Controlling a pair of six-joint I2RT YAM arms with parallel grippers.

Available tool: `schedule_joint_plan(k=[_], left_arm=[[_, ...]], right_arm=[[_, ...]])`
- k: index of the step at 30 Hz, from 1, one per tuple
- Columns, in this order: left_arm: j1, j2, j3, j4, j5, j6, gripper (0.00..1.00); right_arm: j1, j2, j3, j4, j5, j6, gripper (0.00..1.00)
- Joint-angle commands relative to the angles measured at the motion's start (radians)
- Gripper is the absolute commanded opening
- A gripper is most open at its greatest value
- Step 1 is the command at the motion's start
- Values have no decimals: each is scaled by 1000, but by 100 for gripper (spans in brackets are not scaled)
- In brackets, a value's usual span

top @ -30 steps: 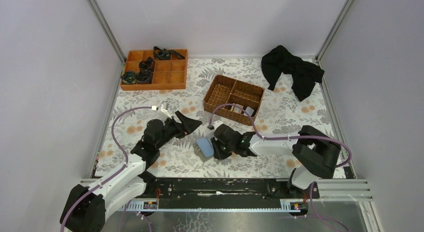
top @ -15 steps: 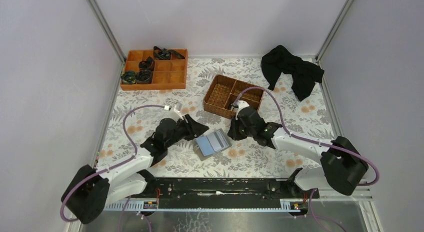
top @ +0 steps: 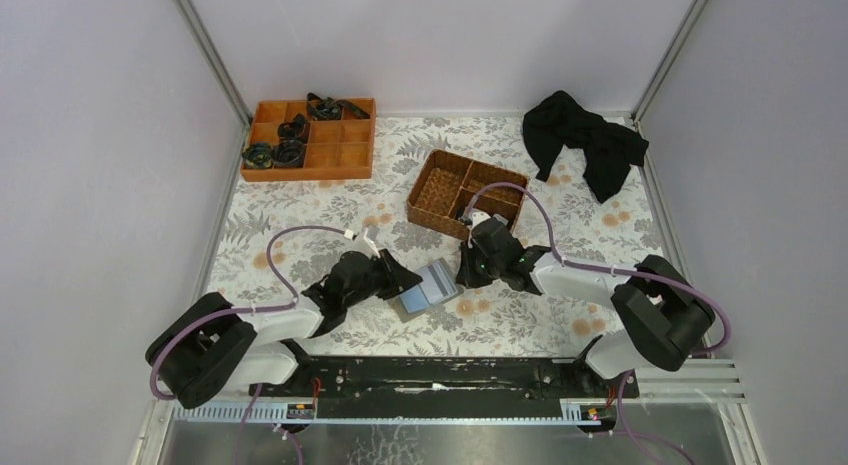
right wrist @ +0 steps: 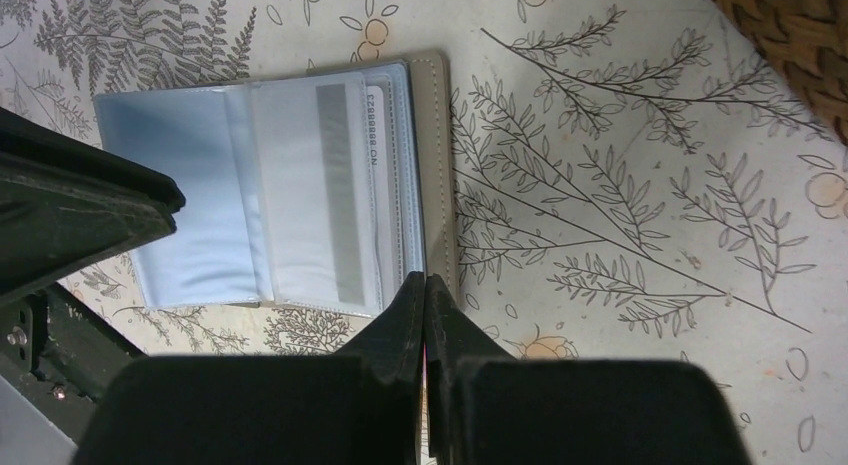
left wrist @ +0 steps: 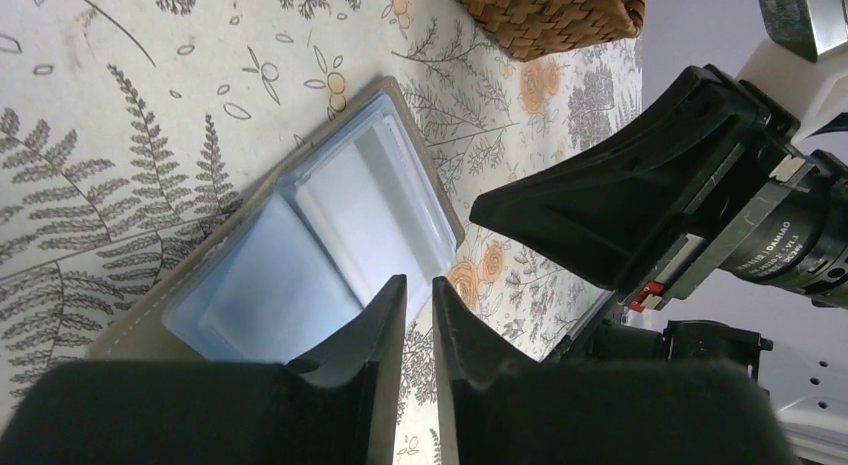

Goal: Take the credit cards out of the card holder

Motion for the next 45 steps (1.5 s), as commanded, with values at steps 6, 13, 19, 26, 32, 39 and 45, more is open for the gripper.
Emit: schedule_joint_plan(k=[6,13,19,26,32,39,45], left_arm=[[-27,23,-61,95,-63,-37,18],[-27,-18,-74,40,-94,-28,17],[-28,-83,-88,-43,-109,-19,17],[-28,-201,-71,-201,-123,-6,16],[-33,-262,-79,-268,-115,-29,16],[-37,-259,-129,-253,-97,-61,15],[-37,-175,-120,-303,-124,-72,14]], right_arm=[[-3,56,21,70,-67,9,0],[-2,91,17,92,-92,14,0],[-1,103,-1,107,-90,19,0],[-3,118,-18,128,-94,27,0],[-3,117,-22,137,-94,30,0],[-2,108,-19,132,-91,26,0],[-1,69,17,96,-94,13,0]])
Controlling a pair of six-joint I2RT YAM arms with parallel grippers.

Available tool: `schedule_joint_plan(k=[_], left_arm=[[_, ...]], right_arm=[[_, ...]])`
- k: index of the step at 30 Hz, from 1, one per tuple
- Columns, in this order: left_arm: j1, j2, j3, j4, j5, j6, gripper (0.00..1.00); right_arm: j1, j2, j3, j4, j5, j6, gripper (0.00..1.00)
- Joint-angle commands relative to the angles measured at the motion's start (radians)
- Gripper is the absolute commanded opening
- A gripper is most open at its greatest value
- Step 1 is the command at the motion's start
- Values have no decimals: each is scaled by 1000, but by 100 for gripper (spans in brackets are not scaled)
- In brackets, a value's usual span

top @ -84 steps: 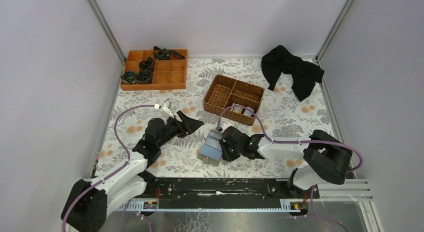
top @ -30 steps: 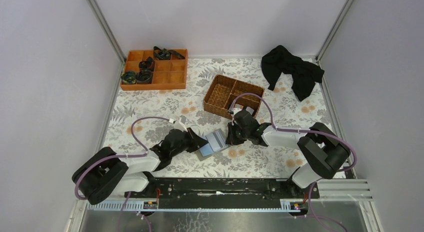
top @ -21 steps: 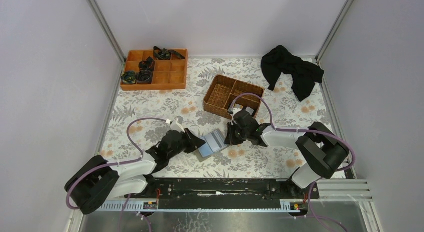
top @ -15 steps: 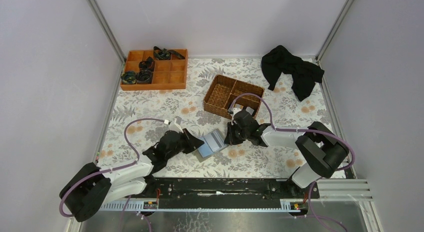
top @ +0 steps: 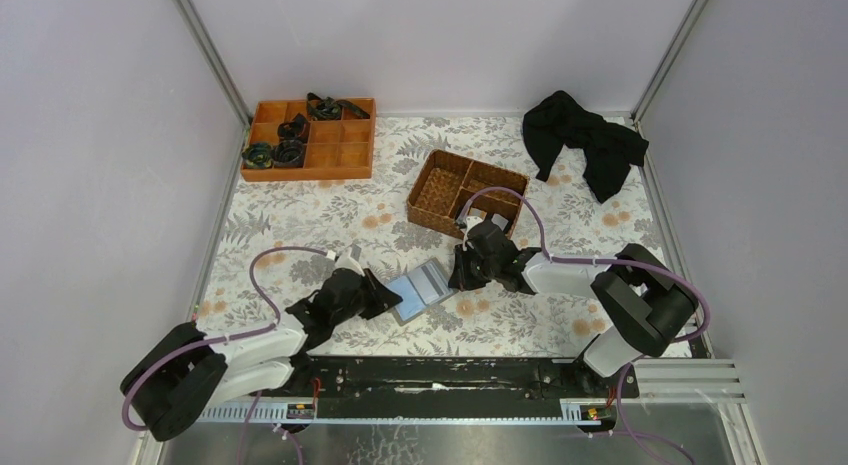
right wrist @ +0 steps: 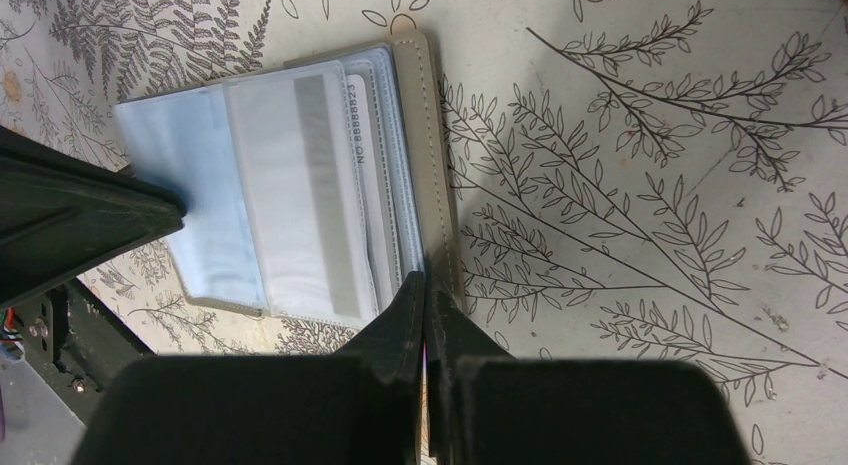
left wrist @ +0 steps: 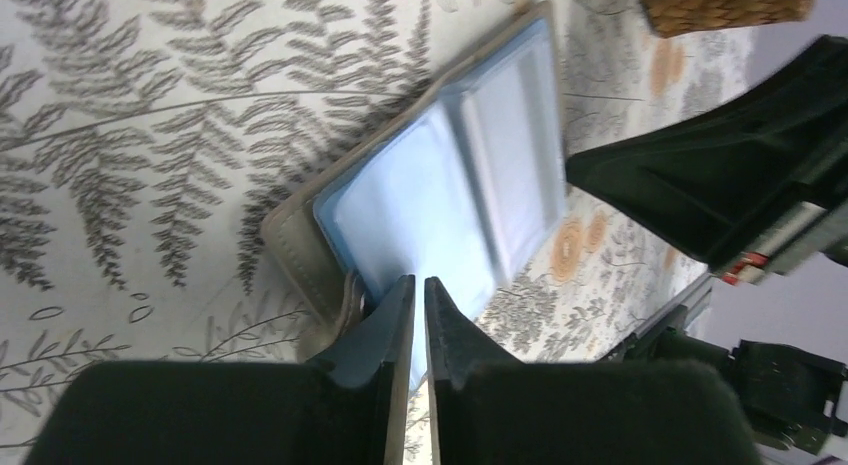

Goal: Take the credit cards out of the card holder

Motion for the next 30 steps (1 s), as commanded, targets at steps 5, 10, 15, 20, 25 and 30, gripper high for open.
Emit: schedule_joint_plan(k=[5,10,15,20,25,30], left_arm=[[-5,151,9,-21,-21,-45,11],[-4,149,15,-34,-33,-40,11],[-5,144,14,-38,-31,-38,11],[-4,135,10,-41,-30,-37,11],[-4,142,11,-39,-29,-29,11],[9,166,3,-9,-8,-29,11]], right_arm=[[-1,-88,68,-76,8,-29,0],[-2,-79,96,-90,5,-40,0],[-1,-22,94,-57,-16,-32,0],[-2,13,76,-27,-35,-23,0],[-2,26,68,-3,-81,-8,0],[-1,17,62,18,-120,11,0]])
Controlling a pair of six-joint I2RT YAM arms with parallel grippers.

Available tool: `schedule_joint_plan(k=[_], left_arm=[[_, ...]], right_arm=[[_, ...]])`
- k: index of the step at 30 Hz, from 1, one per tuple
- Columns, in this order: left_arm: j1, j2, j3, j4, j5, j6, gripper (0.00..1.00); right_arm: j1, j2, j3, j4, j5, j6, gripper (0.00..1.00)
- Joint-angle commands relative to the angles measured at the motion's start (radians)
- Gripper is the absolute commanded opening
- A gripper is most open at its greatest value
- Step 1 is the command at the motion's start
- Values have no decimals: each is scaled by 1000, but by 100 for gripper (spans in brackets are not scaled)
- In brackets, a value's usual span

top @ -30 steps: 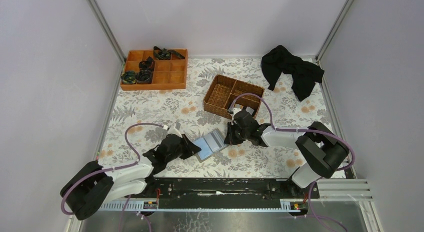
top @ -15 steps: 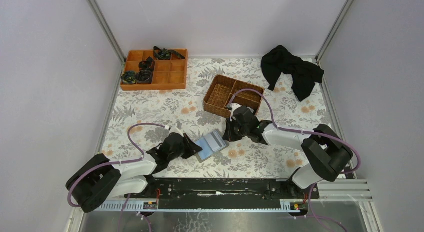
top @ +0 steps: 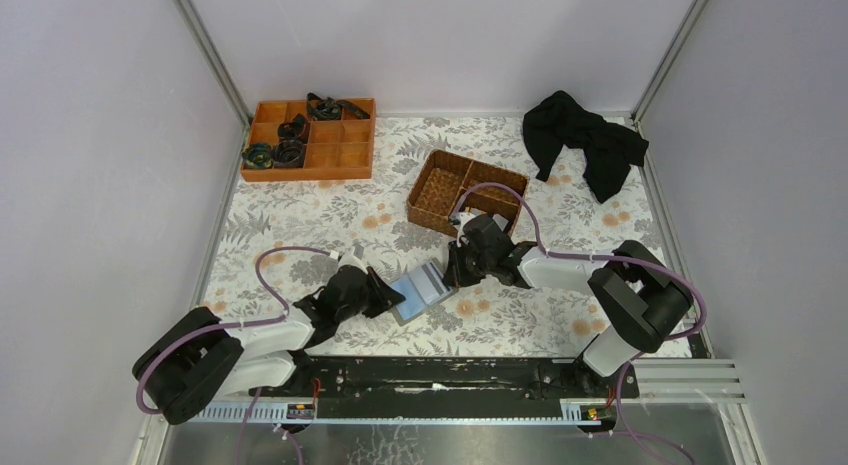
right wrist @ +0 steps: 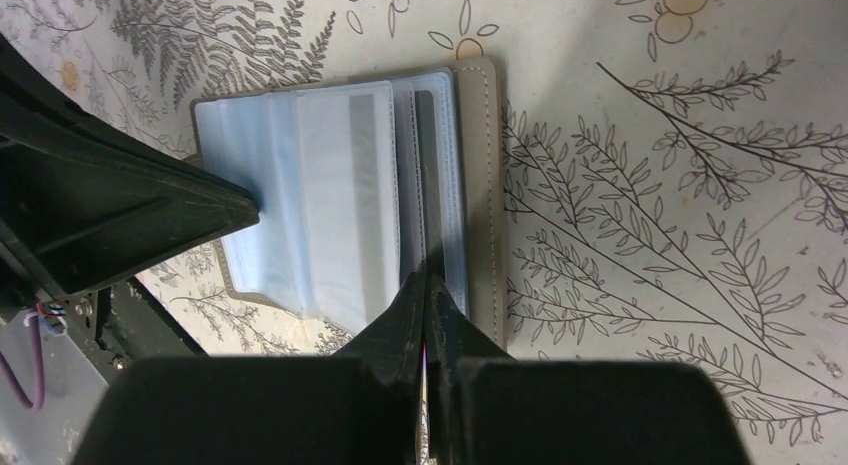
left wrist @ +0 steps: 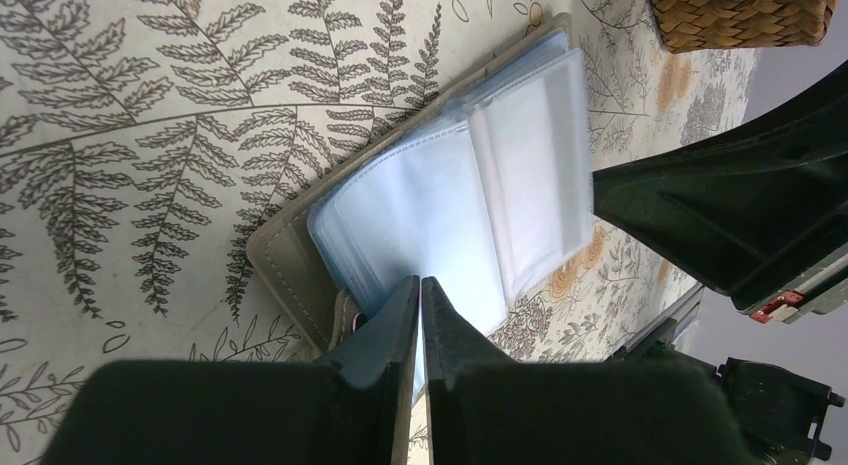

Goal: Take the credit cards out of the card holder

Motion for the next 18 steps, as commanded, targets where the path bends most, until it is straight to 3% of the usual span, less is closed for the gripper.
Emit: schedule_joint_plan(k=[1,10,18], left_arm=[[11,41,-23,-54,0,25,11],[25,65,-29,-27,20,26,11],[26,61,-28,-28,20,28,11]], right_arm=[[0,-8,-3,59,-69,24,0],[12,-1,-23,103,-116,52,0],[72,-62,31,36,-84,36,0]])
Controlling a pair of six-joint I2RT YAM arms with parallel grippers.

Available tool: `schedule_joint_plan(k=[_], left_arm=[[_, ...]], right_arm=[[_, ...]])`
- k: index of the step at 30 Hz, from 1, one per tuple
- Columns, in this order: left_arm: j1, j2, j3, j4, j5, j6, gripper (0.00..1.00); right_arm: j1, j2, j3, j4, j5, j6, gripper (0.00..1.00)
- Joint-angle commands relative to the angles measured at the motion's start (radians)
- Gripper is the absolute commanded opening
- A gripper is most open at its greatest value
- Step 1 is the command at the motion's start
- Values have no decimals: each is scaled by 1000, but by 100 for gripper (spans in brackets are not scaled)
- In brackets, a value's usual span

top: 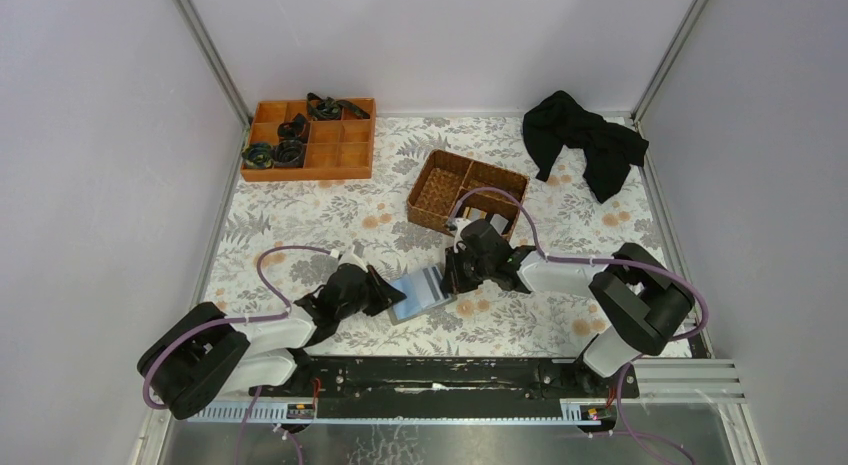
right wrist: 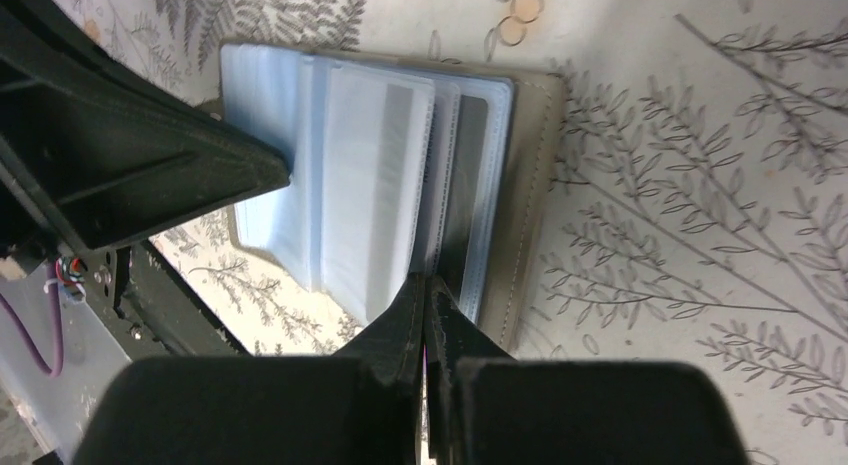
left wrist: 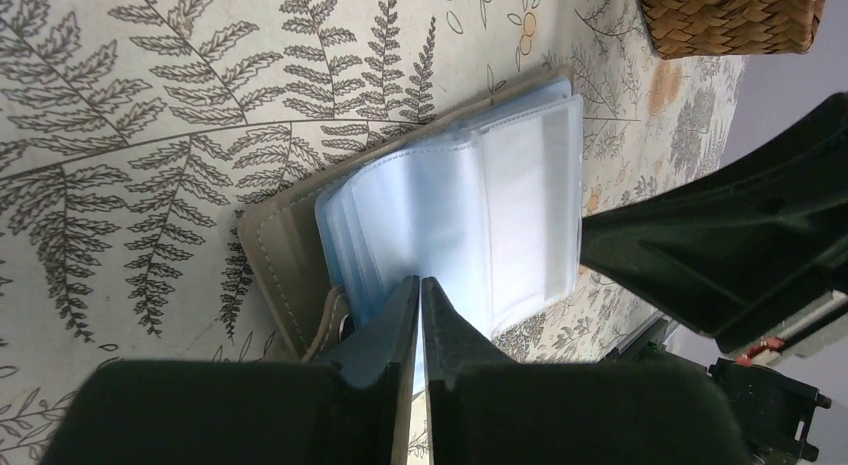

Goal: Take the credit cards out of the card holder

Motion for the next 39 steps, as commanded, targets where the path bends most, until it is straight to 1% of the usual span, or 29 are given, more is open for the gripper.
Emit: schedule_joint_plan(k=[1,17,22,24,27,31,34,36,39], left_arm=[[6,19,-29,-82,-10,27,11],[6,0,-28,-88,-12,38,11],[6,-31,-24,-108,-8,40,11],[5,-73,-14,-149,-19,46,11],[6,-187,7,-269,-48,56,11],[6,-370,61,-462,-122,77,10],[5,-478,101,-568,-180,97,10],[4,-514,119,-599,-193,107,10],[4,-516,118,-572,-177,135,12]], right_arm=[[53,-62,56,5,-38,10,0],[112,-57,120,-37,-6,6,0],[128,-37,149,-49,-6,0,0],[135,-25,160,-49,-6,-1,0],[146,-4,172,-42,-12,0,0],[158,26,185,-30,-21,3,0],[160,47,188,-20,-26,5,0],[162,52,186,-19,-19,5,0],[160,40,183,-43,21,-2,2]])
